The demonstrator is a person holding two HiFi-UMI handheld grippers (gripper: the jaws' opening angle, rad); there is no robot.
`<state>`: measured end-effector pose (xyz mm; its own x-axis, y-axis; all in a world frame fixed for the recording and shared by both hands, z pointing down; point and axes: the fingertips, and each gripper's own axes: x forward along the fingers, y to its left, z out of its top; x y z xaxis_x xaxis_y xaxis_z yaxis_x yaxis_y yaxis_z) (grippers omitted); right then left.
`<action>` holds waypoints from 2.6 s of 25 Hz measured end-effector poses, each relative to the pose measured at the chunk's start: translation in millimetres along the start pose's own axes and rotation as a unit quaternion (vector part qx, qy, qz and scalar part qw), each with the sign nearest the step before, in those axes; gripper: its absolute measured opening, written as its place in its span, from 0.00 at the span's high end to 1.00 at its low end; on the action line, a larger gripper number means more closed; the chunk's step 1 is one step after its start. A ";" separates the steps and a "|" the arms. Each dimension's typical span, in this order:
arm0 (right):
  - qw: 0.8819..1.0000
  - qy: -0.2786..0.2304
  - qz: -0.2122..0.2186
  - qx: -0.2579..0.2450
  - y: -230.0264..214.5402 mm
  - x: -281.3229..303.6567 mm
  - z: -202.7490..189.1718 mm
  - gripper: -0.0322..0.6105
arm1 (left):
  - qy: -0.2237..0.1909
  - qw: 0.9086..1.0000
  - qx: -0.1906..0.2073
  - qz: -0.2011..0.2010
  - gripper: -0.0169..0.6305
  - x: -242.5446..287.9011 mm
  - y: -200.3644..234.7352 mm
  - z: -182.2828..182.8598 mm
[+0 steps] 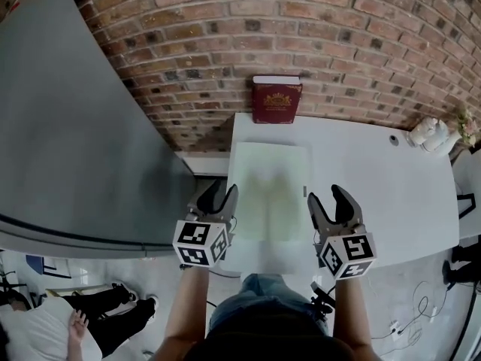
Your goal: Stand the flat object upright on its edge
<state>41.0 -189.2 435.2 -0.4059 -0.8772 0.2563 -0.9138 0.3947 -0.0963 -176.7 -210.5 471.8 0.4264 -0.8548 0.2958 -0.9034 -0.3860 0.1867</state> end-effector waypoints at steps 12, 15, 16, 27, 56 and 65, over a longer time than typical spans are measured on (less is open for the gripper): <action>0.987 0.133 0.024 0.081 -25.9 51.8 -64.2 0.54 | 0.078 0.996 -0.038 -0.010 0.70 40.4 22.9 -46.8; 0.981 0.162 0.035 0.097 -25.8 61.1 -79.8 0.54 | 0.099 0.994 -0.054 -0.010 0.70 48.5 28.4 -59.7; 0.979 0.170 0.039 0.102 -25.4 64.3 -84.9 0.54 | 0.107 0.992 -0.061 -0.013 0.70 51.0 29.9 -64.6; 0.949 0.270 0.058 0.153 -29.3 88.1 -142.5 0.53 | 0.227 0.956 -0.184 -0.036 0.70 66.5 39.2 -130.4; 0.878 0.411 0.092 0.226 -27.1 107.4 -203.0 0.45 | 0.328 0.880 -0.310 -0.149 0.54 89.7 36.4 -173.2; 0.866 0.409 0.107 0.267 -26.0 111.5 -209.1 0.40 | 0.313 0.874 -0.340 -0.148 0.49 94.0 33.3 -177.7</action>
<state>22.9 -240.1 667.4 -0.6190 -0.2253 0.7524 -0.7851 0.1502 -0.6009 -158.6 -242.0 672.3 0.7705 -0.3131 0.5553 -0.6042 -0.0808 0.7928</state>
